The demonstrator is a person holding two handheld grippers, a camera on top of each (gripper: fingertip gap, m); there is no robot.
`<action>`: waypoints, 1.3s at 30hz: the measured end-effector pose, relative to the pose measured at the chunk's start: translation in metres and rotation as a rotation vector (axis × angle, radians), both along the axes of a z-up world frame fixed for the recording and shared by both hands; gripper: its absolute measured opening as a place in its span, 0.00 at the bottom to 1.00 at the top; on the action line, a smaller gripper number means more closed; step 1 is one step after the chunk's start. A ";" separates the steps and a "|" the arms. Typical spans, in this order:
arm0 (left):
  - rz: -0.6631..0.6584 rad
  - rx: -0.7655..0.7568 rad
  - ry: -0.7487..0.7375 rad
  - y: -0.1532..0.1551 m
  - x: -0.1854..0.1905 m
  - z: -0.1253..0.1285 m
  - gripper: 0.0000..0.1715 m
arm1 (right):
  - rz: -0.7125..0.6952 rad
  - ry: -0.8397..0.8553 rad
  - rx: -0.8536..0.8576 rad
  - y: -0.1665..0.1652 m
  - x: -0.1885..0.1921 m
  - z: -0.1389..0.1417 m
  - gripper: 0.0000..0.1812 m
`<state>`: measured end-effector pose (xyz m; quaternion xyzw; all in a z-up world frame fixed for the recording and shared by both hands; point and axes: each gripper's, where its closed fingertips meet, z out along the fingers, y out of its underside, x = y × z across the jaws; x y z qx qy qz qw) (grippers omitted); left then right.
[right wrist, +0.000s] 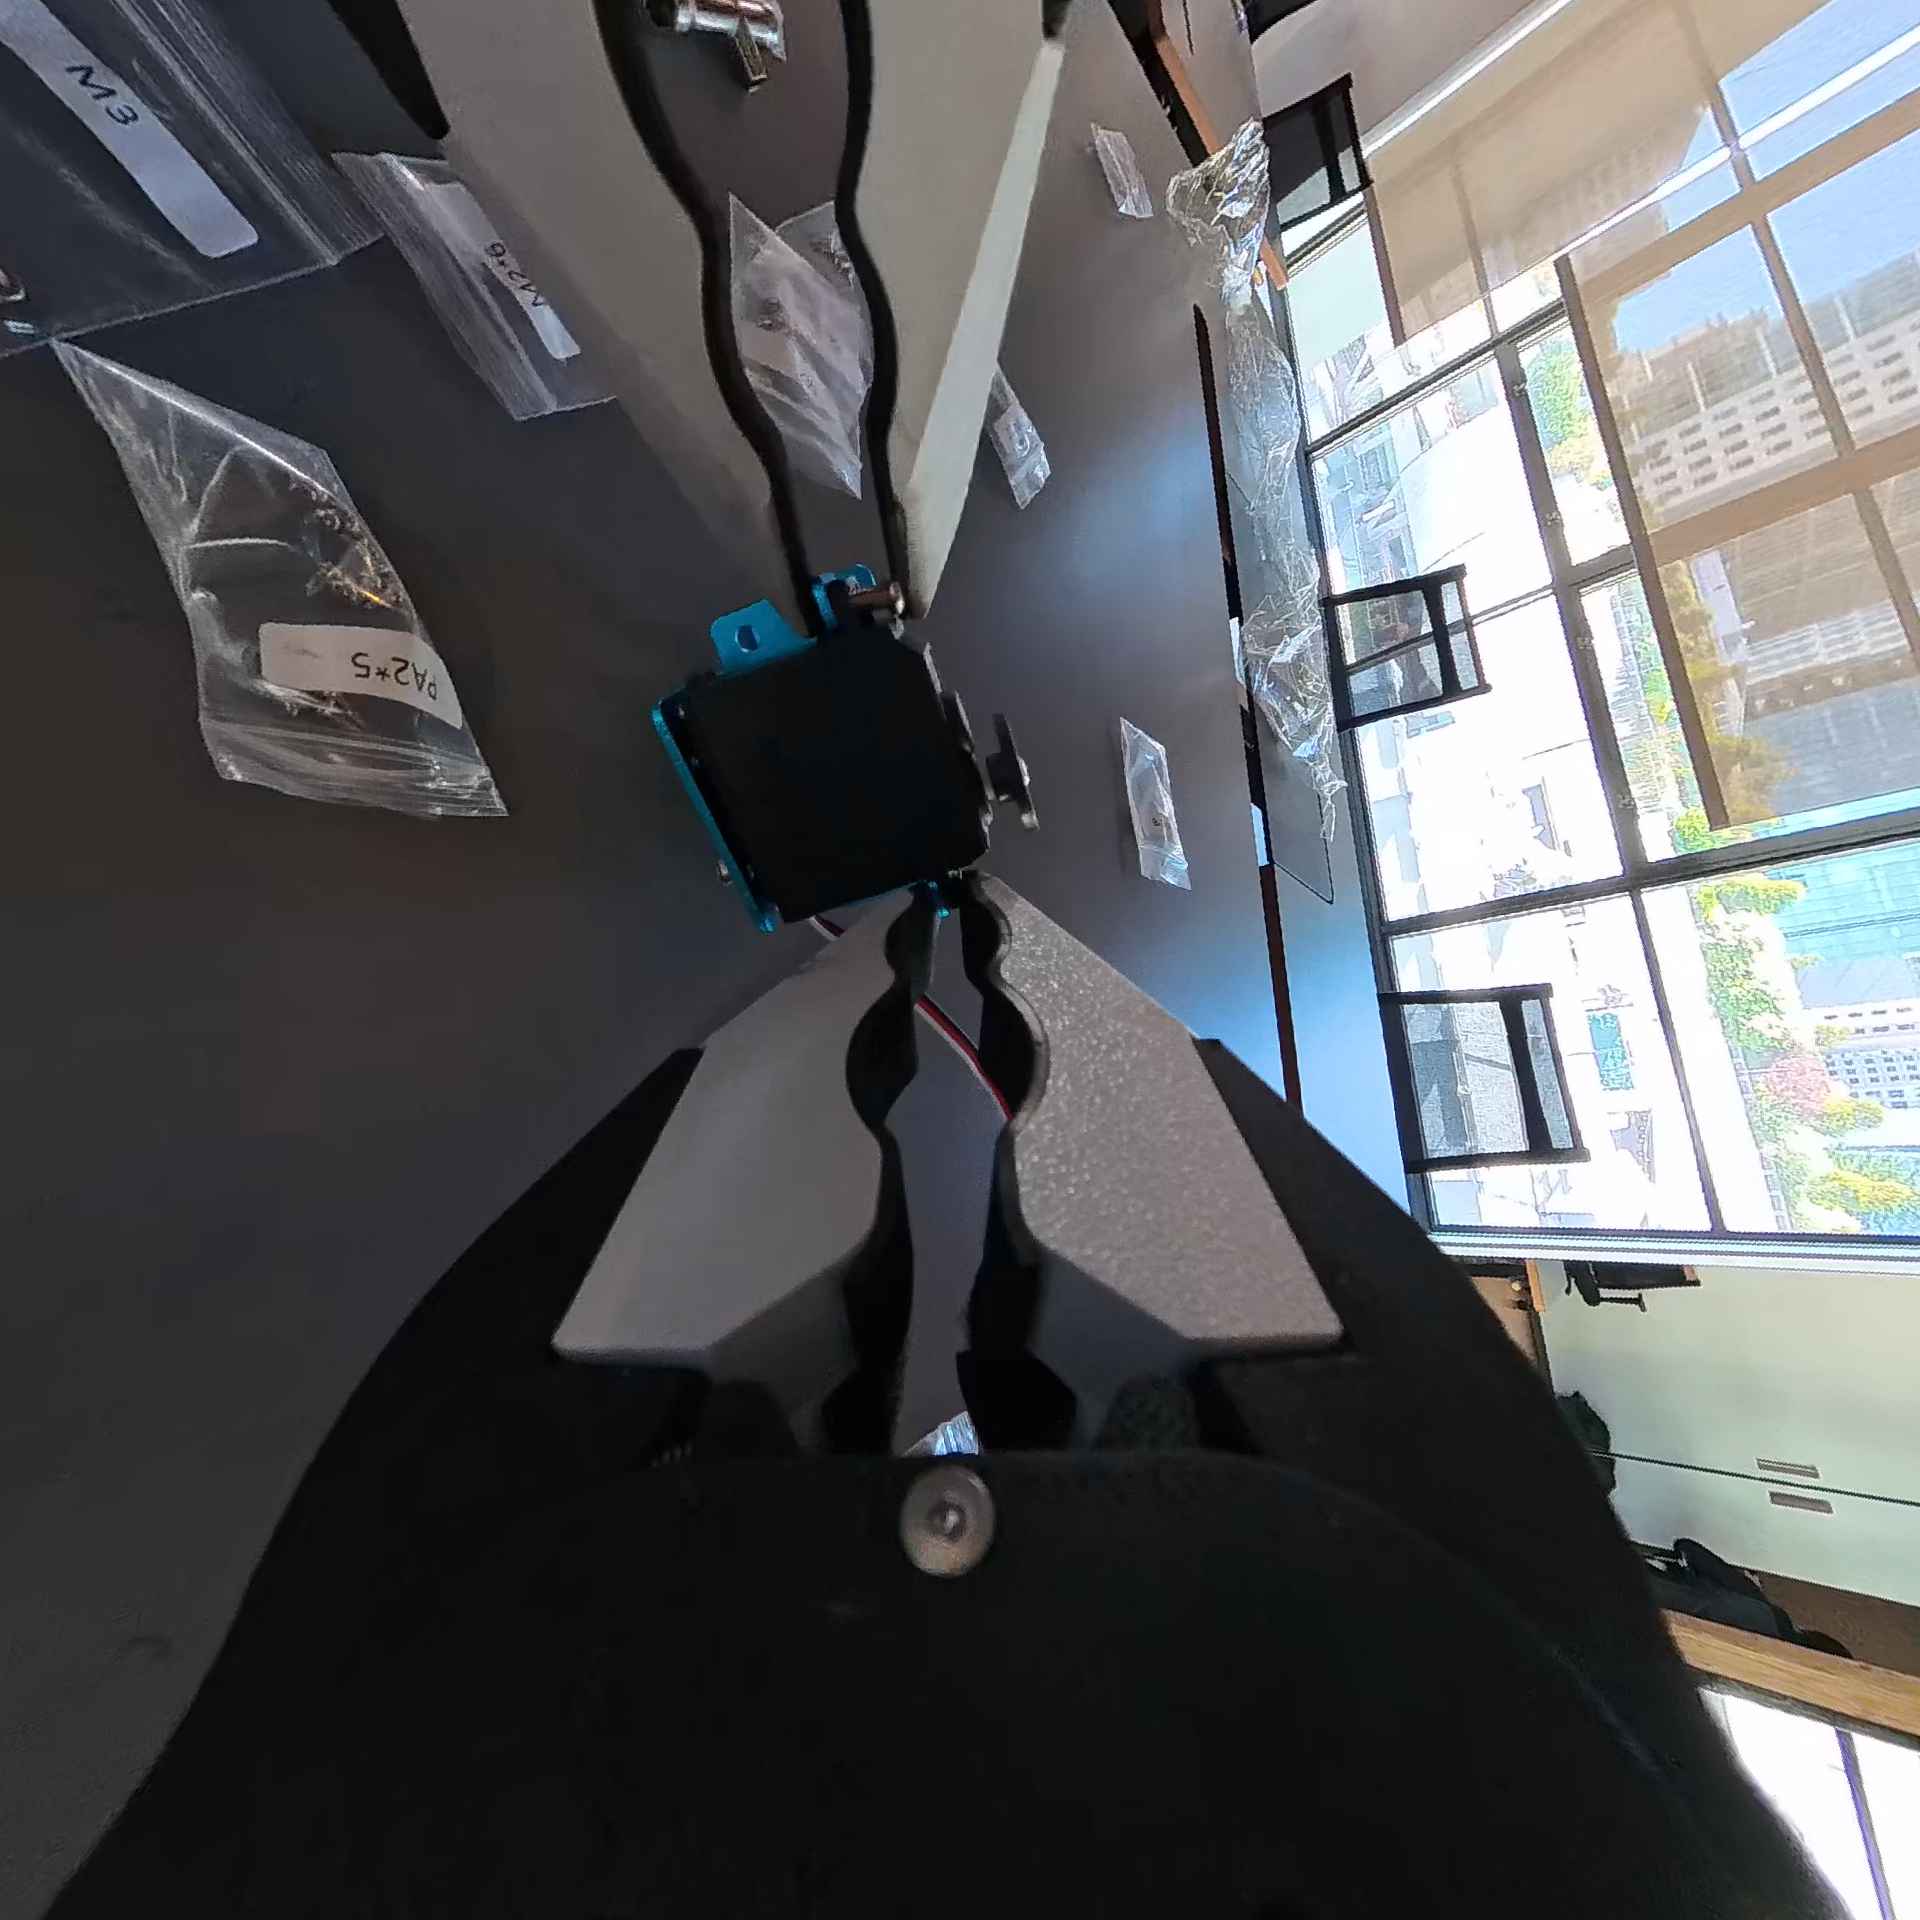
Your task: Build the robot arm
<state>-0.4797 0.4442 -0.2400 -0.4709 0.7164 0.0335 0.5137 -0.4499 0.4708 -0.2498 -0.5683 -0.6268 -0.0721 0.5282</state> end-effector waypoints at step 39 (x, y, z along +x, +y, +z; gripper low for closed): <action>0.038 -0.419 -0.391 -0.020 -0.005 0.000 0.02 | -0.058 0.026 -0.708 -0.029 -0.001 0.009 0.05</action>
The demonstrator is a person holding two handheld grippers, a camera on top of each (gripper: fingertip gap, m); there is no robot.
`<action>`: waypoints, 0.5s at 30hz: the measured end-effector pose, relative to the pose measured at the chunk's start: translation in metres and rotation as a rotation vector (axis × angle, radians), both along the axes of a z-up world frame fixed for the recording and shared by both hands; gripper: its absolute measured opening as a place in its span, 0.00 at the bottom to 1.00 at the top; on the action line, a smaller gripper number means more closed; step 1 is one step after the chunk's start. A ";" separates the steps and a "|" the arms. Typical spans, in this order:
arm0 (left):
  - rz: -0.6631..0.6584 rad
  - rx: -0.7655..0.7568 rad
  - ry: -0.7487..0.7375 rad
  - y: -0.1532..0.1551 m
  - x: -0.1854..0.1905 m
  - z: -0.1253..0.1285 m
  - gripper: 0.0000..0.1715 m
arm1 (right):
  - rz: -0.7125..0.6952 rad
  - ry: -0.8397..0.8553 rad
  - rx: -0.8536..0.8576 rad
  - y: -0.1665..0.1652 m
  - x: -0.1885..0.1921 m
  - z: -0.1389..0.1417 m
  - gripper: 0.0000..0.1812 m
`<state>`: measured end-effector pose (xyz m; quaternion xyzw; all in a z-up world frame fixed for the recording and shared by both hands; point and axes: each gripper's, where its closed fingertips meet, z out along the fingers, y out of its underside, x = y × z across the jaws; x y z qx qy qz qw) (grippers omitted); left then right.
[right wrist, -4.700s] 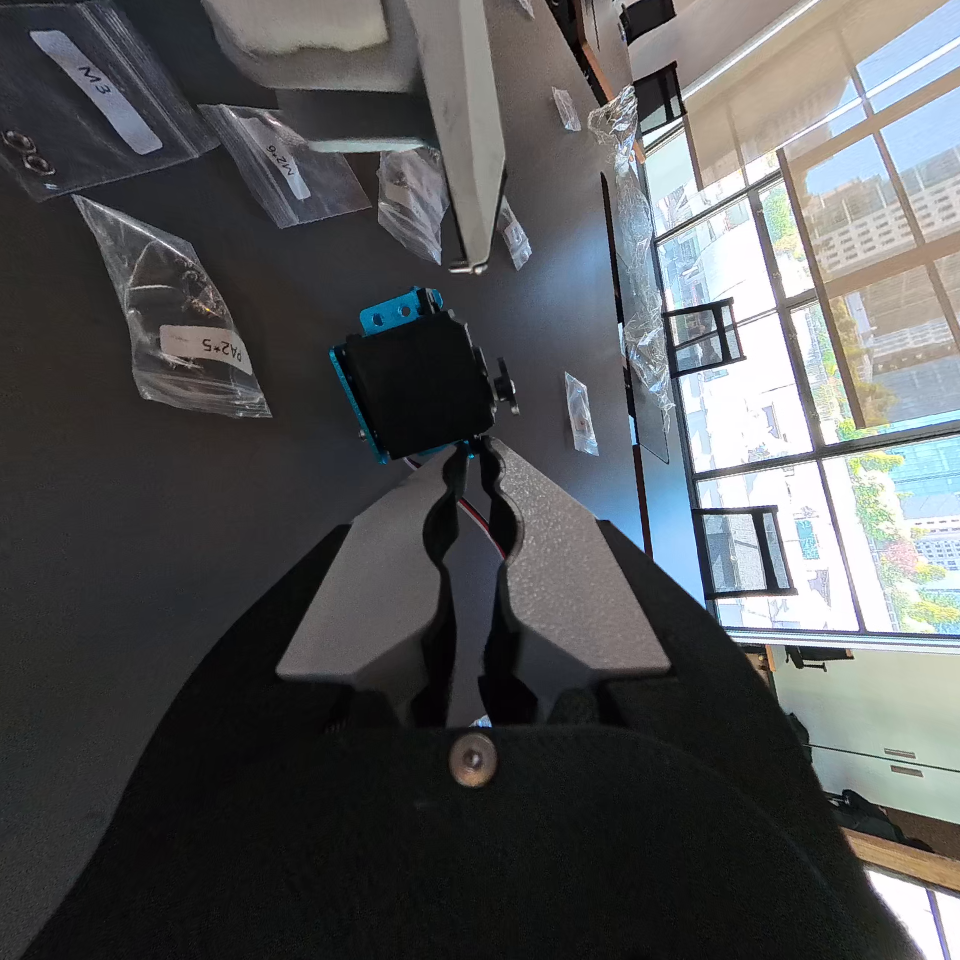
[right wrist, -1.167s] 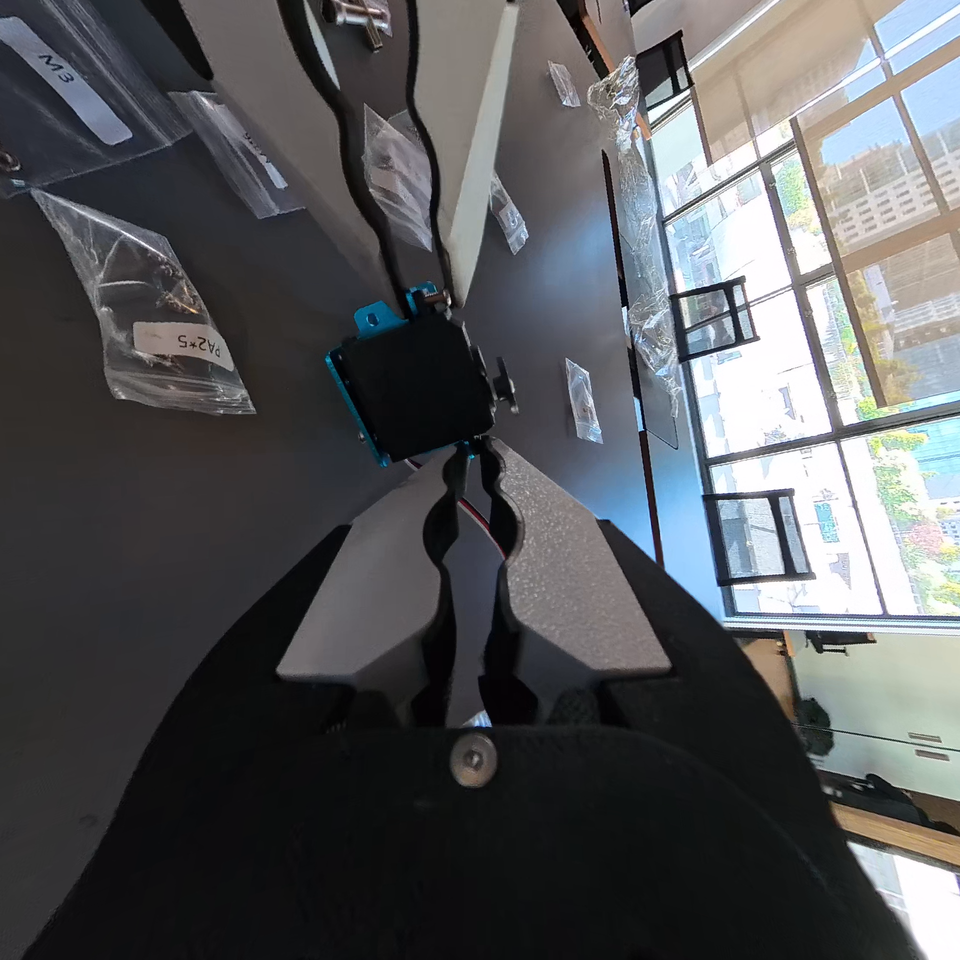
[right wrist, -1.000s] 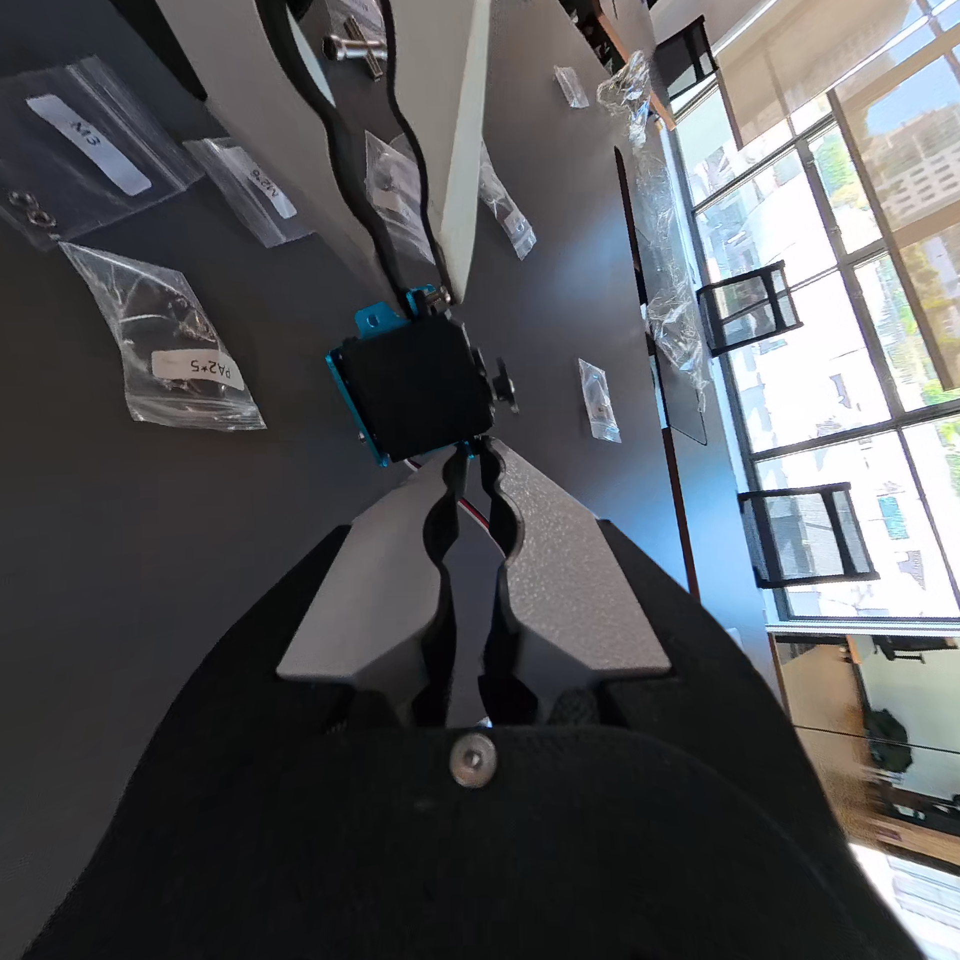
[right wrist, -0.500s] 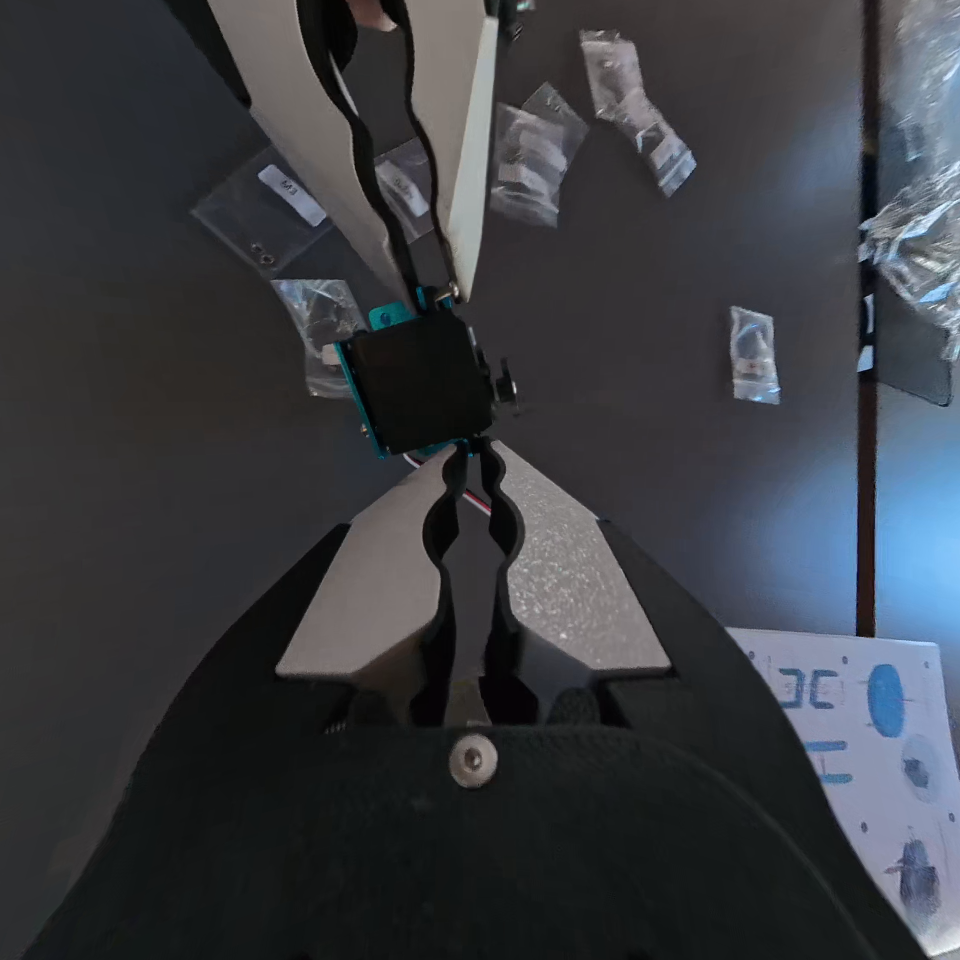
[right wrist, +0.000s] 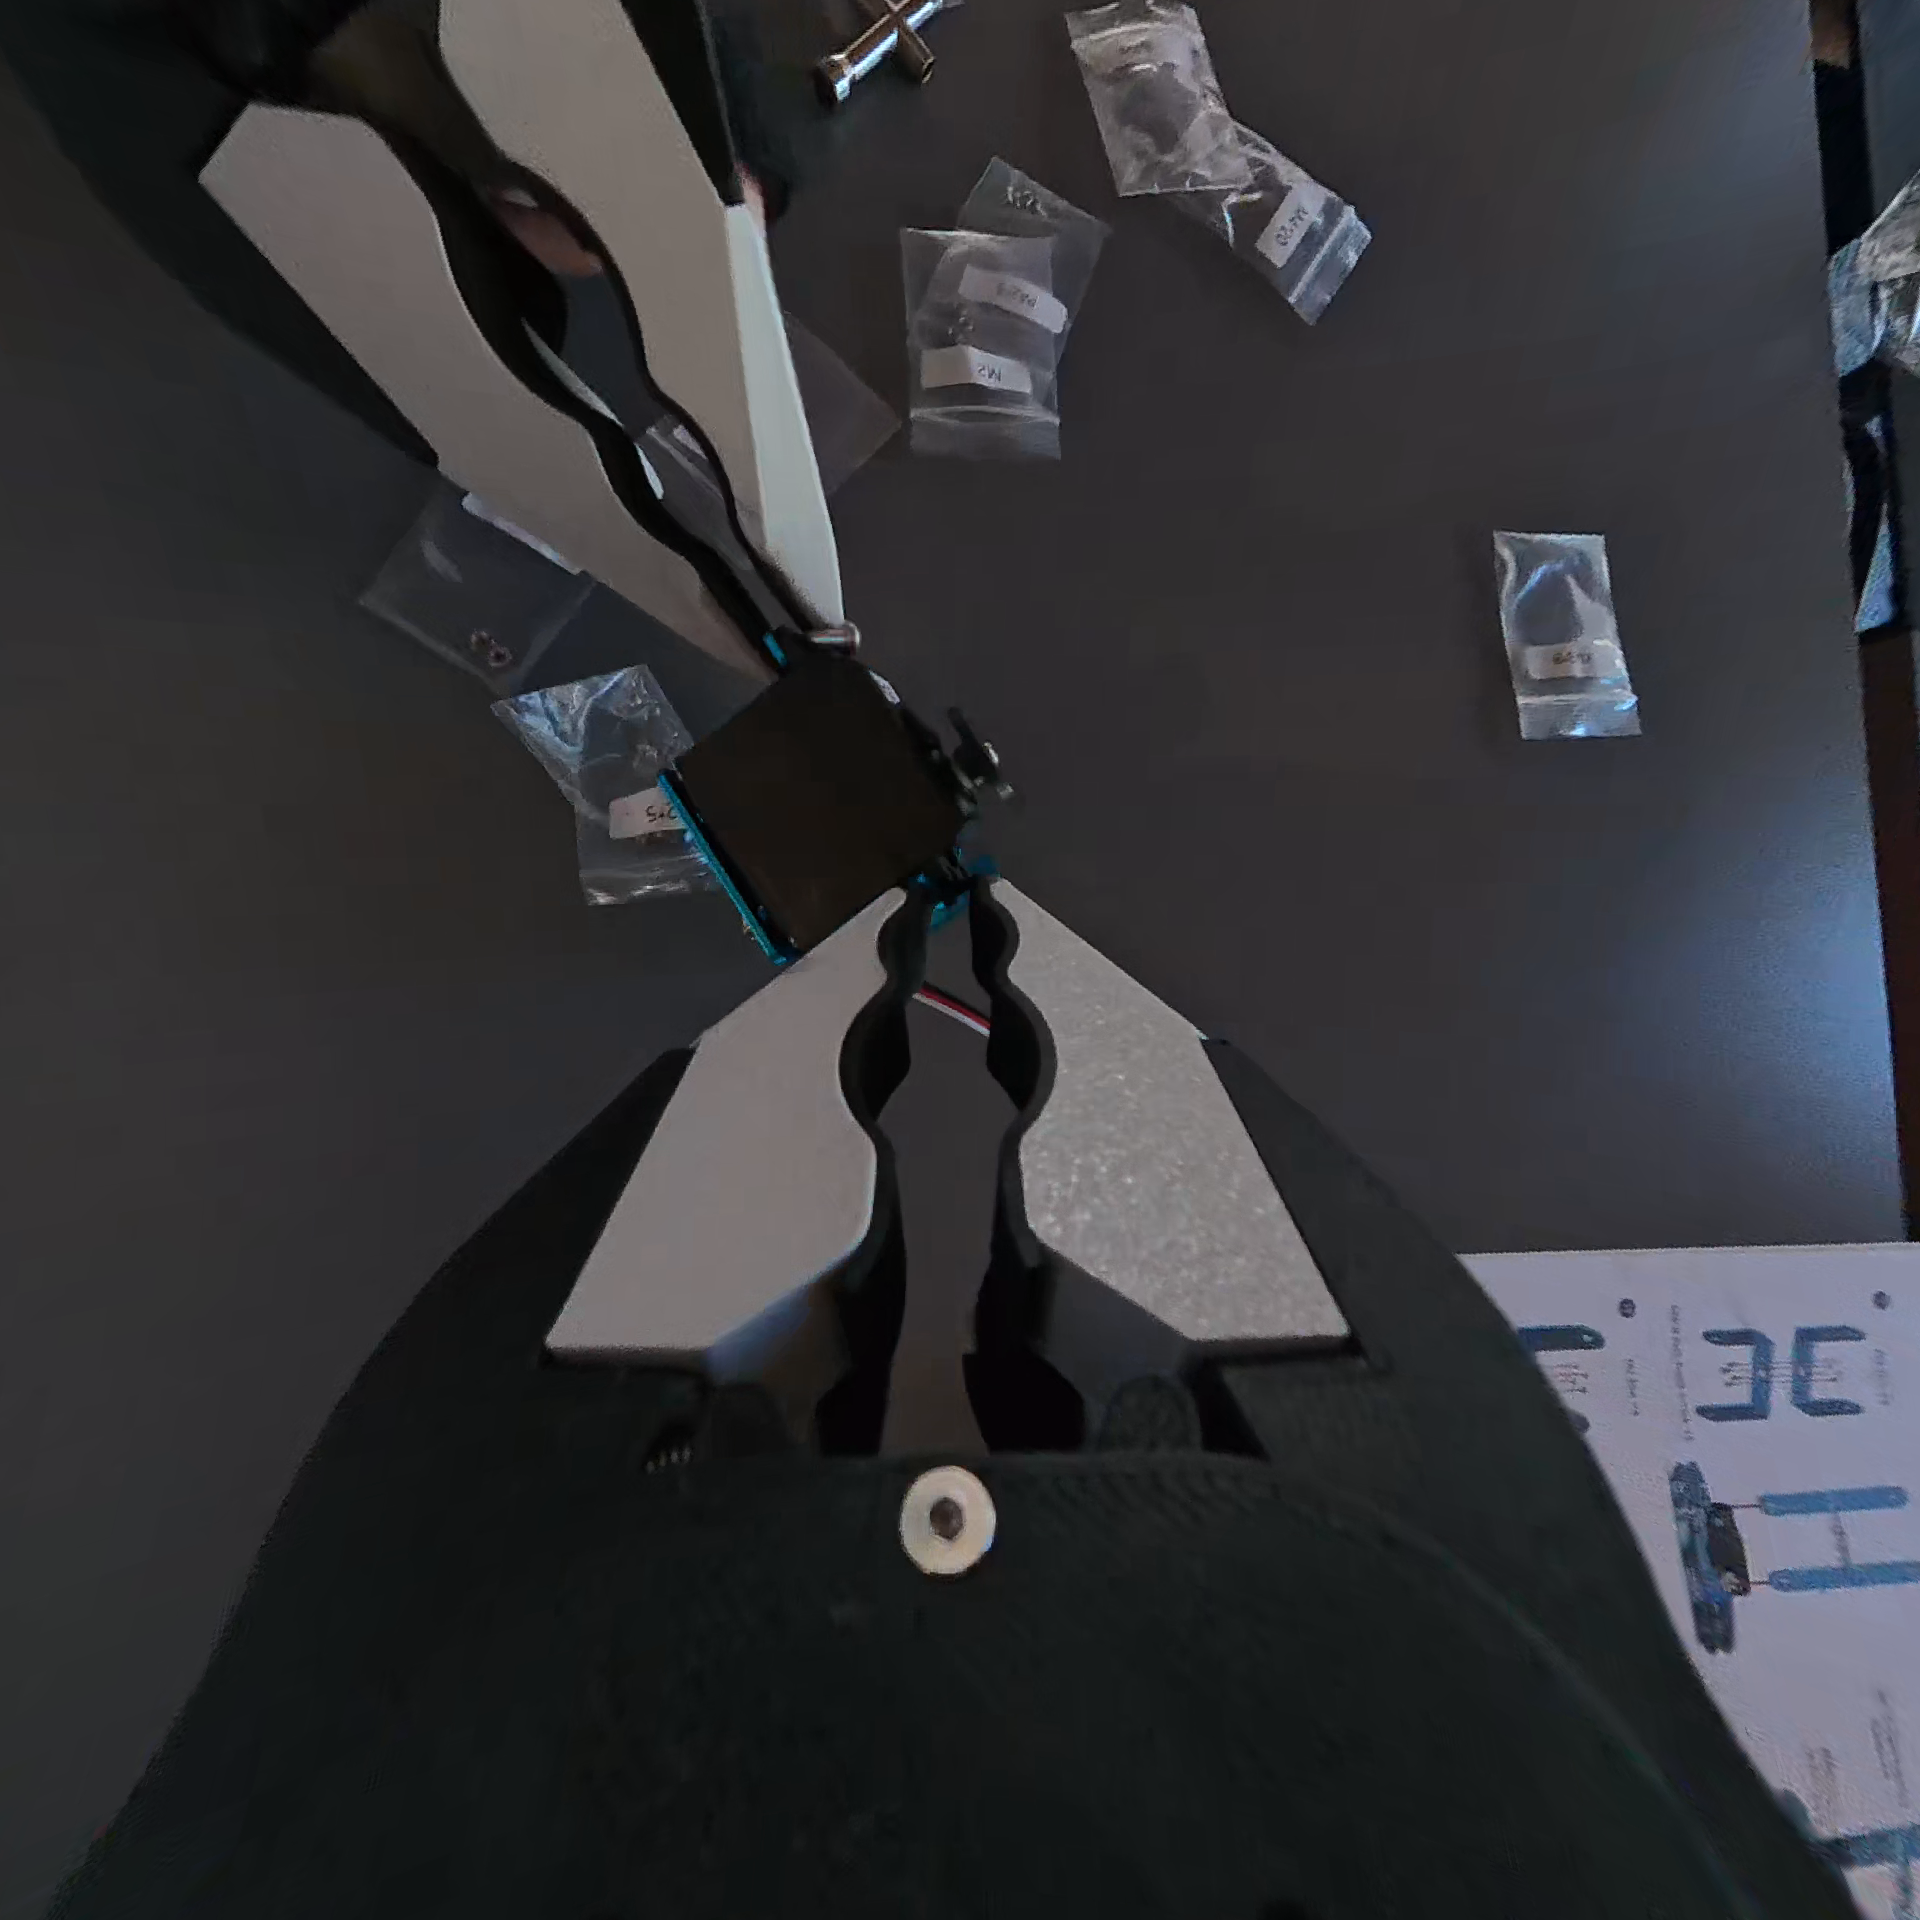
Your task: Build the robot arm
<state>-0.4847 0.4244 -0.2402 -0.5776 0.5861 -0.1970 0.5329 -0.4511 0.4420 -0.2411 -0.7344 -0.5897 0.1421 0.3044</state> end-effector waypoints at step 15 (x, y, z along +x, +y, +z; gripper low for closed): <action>-0.022 -0.055 -0.034 -0.006 0.009 -0.001 0.03 | -0.012 -0.007 -0.049 -0.007 0.009 -0.001 0.03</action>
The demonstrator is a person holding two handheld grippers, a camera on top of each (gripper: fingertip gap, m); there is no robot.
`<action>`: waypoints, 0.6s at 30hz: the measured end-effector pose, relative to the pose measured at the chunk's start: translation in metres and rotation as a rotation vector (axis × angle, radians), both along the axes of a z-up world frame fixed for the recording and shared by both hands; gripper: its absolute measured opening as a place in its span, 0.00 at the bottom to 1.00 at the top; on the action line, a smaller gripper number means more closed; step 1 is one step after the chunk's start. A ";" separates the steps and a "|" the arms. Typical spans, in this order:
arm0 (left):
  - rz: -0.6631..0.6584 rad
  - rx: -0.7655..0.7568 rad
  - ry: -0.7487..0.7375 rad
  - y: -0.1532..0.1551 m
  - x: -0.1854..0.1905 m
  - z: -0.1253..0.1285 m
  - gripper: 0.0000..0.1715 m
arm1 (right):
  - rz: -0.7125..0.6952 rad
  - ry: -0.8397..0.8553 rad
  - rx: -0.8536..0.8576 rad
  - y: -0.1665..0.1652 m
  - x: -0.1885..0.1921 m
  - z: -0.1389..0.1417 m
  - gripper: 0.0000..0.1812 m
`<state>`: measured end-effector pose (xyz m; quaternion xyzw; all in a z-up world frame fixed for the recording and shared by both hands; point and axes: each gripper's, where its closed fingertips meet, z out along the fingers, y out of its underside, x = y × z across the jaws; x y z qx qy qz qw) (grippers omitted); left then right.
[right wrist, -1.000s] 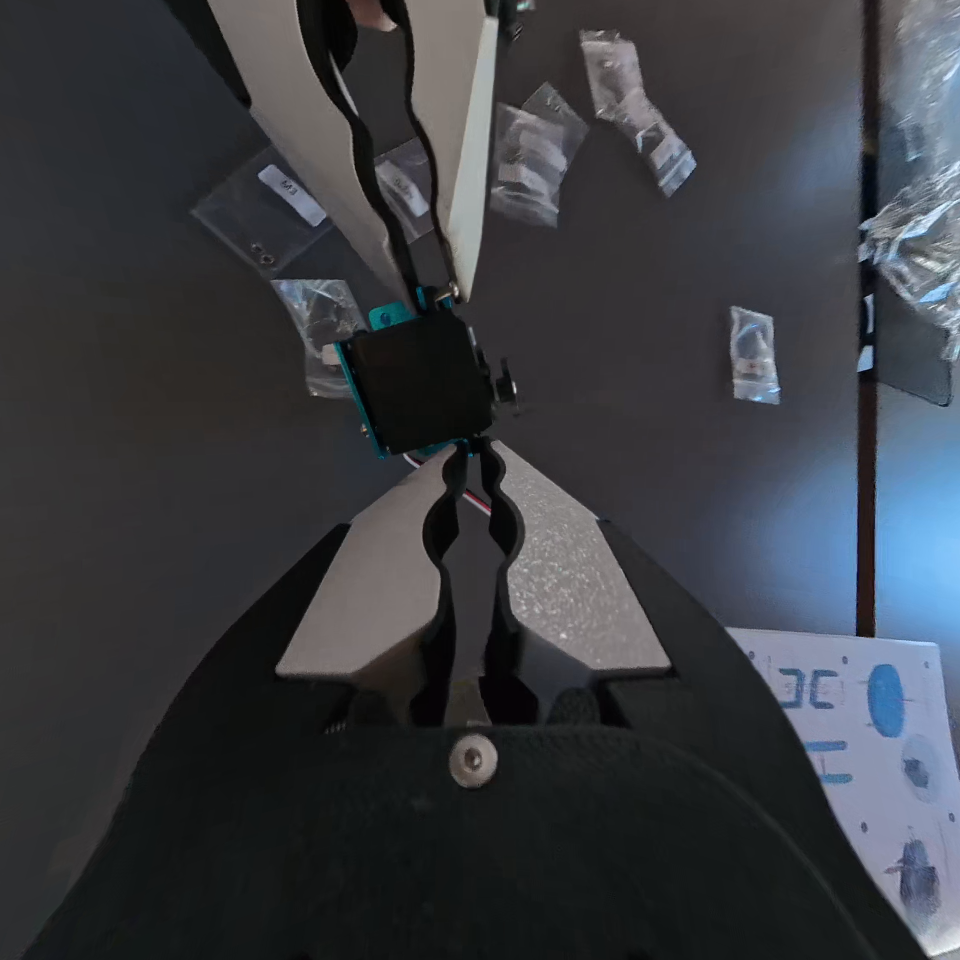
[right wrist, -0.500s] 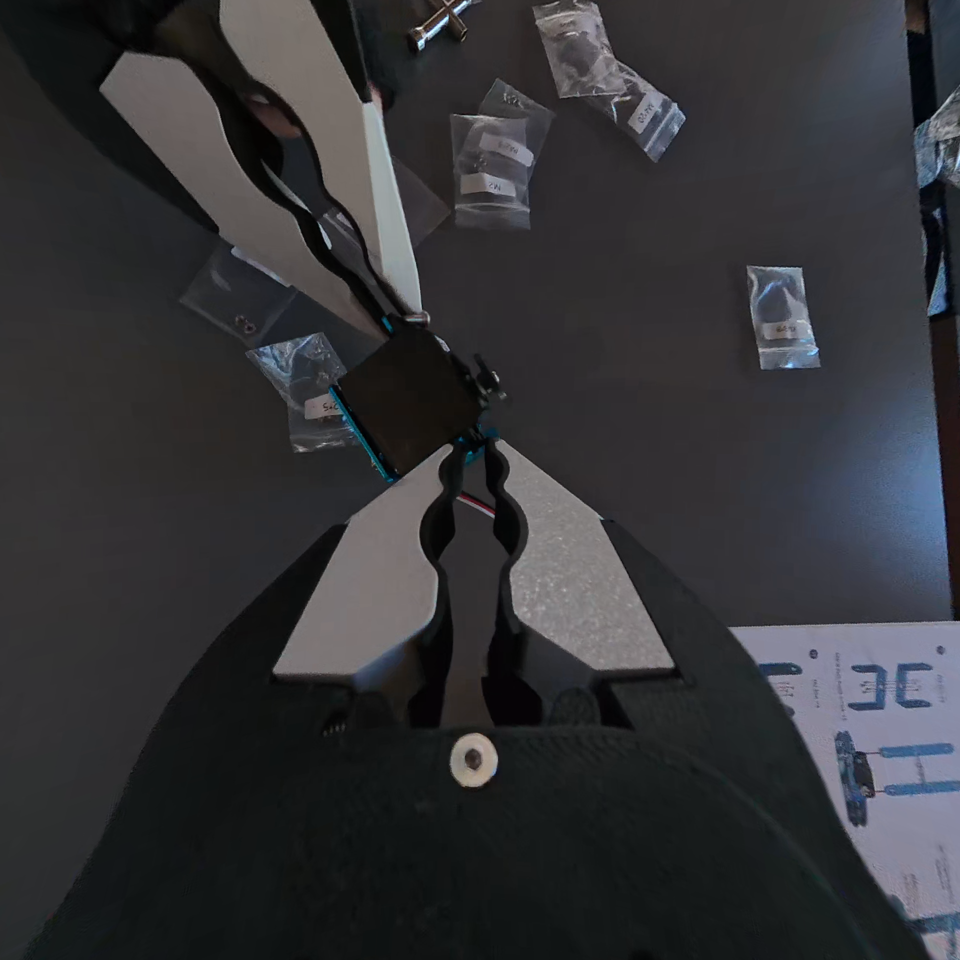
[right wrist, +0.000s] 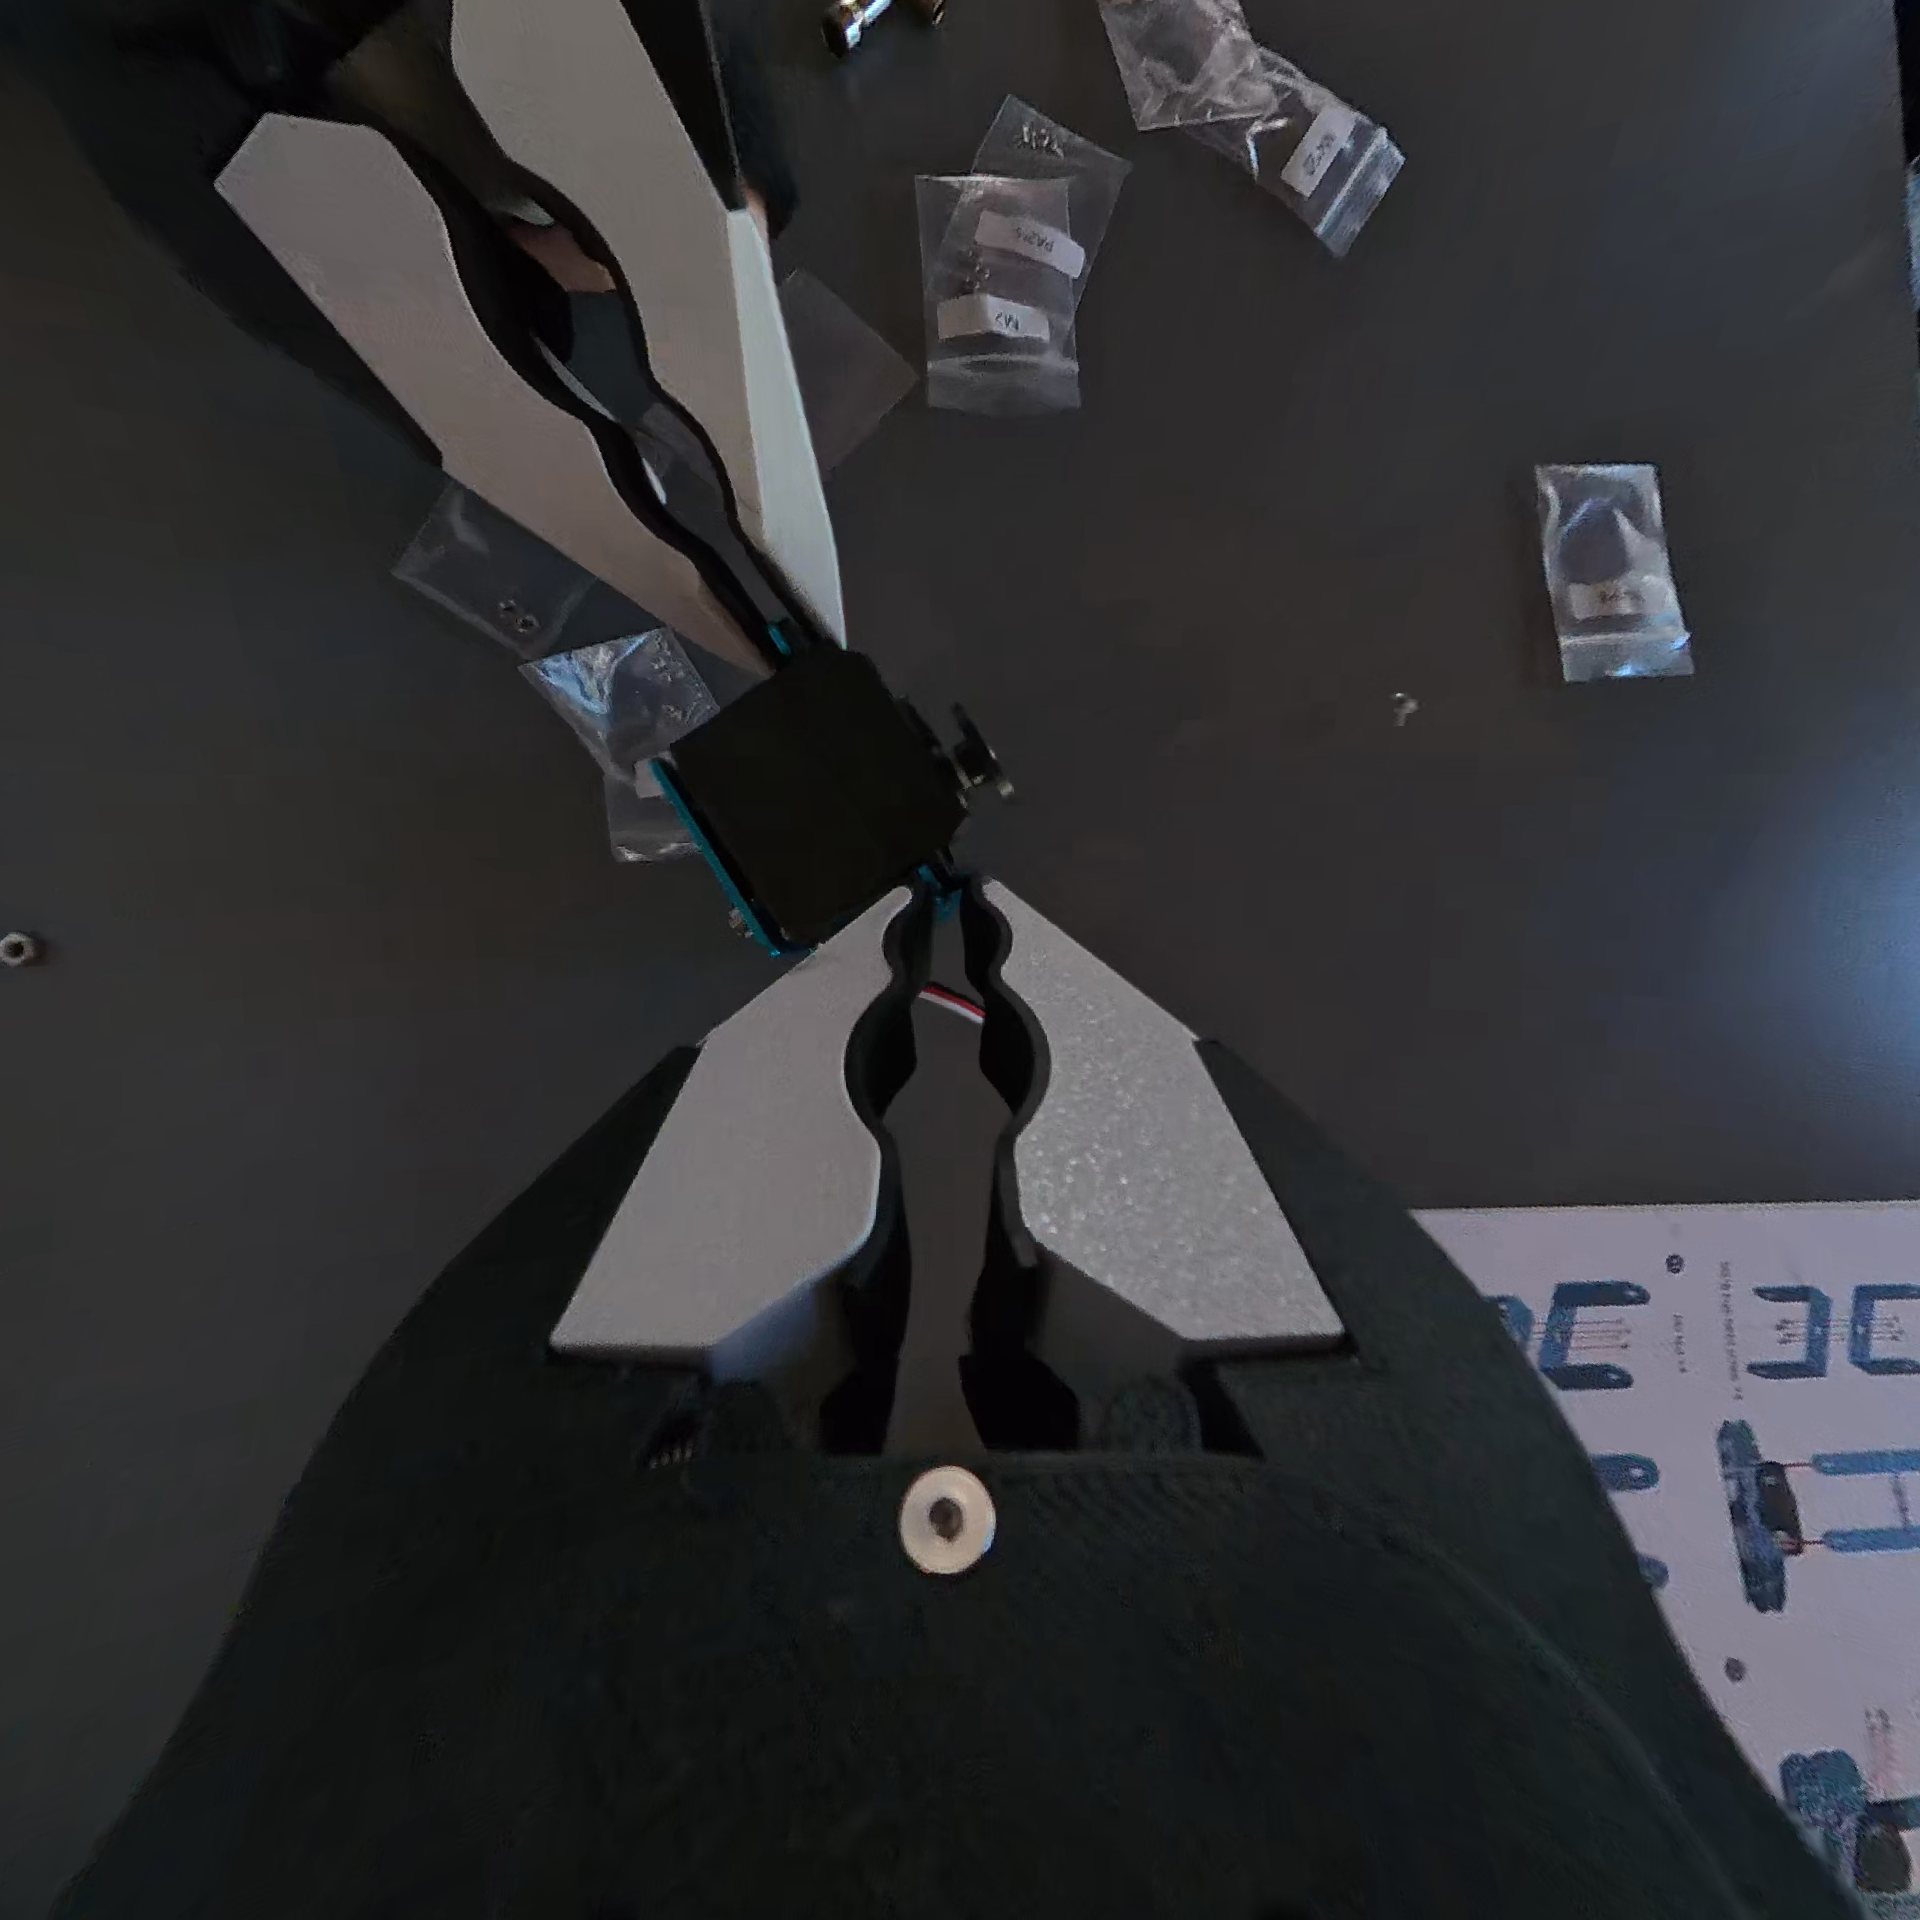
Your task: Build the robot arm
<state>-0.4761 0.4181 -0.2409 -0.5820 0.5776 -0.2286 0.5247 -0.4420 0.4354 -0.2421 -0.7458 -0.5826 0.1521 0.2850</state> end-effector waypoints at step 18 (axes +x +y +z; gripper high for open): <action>-0.151 -0.379 0.009 -0.010 0.002 -0.008 0.03 | 0.013 0.024 -0.298 -0.022 0.004 -0.010 0.03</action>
